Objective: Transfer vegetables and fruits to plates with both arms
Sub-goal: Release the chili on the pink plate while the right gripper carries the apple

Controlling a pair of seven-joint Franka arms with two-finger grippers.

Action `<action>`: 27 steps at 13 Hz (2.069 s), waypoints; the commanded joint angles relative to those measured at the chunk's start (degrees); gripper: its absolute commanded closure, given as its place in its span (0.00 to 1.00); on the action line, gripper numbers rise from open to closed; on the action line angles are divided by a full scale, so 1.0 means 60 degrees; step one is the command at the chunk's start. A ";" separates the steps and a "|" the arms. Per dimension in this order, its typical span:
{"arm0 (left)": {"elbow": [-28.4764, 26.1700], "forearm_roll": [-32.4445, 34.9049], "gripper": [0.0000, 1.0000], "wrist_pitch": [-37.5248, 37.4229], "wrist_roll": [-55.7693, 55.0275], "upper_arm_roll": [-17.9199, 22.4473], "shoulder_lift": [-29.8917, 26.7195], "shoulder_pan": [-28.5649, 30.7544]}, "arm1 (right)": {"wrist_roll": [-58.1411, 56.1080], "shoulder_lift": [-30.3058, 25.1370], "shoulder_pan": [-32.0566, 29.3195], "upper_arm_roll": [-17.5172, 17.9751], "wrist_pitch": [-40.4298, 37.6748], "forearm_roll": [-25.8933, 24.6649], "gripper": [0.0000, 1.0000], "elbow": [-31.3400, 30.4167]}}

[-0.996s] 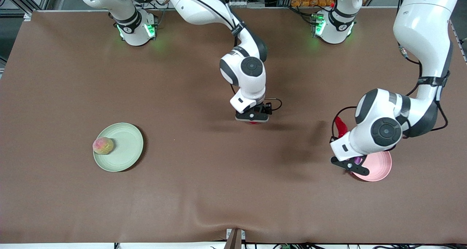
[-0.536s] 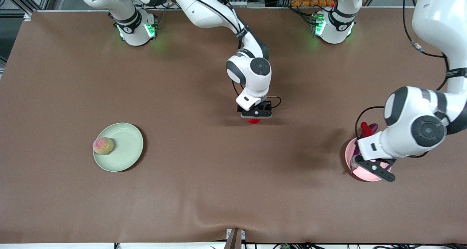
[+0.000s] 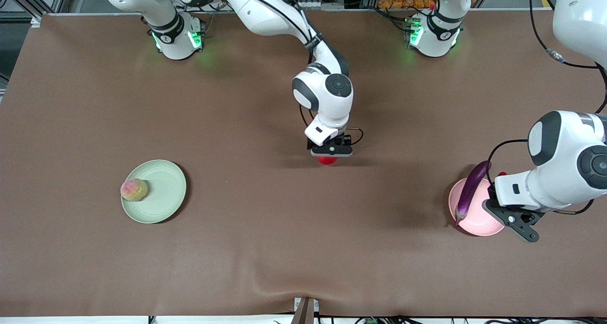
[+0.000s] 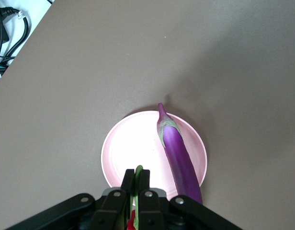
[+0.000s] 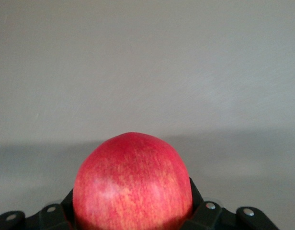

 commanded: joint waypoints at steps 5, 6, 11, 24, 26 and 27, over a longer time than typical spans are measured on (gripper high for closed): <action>0.0409 0.0287 1.00 0.1205 0.1162 0.0554 0.0996 -0.0161 | -0.1013 -0.1341 -0.1427 -0.2410 -0.3408 -0.0141 0.67 -0.0964; 0.0482 0.0287 1.00 0.1439 0.1133 0.0554 0.1127 -0.0220 | -0.1686 -0.1341 -0.1544 -0.2674 -0.3379 -0.0141 0.67 -0.1302; 0.0614 0.0302 1.00 0.1427 0.1074 0.0568 0.1407 -0.0425 | -0.4016 -0.1384 -0.2789 -0.2940 -0.2913 0.0645 0.68 -0.2765; 0.0556 0.0185 0.00 0.1441 0.1074 0.0876 0.1773 -0.0528 | -1.2357 -0.1545 -0.5457 -0.3541 -0.2322 0.5484 0.00 -0.4982; 0.0570 0.0155 0.00 0.1354 0.1031 0.0847 0.1628 -0.0542 | -1.2357 -0.1590 -0.5471 -0.3774 -0.2776 0.5469 0.00 -0.4808; 0.0570 -0.0019 0.00 0.1324 0.0885 0.0789 0.1438 -0.0499 | -1.2357 -0.1590 -0.5428 -0.4037 -0.3097 0.5469 0.00 -0.4676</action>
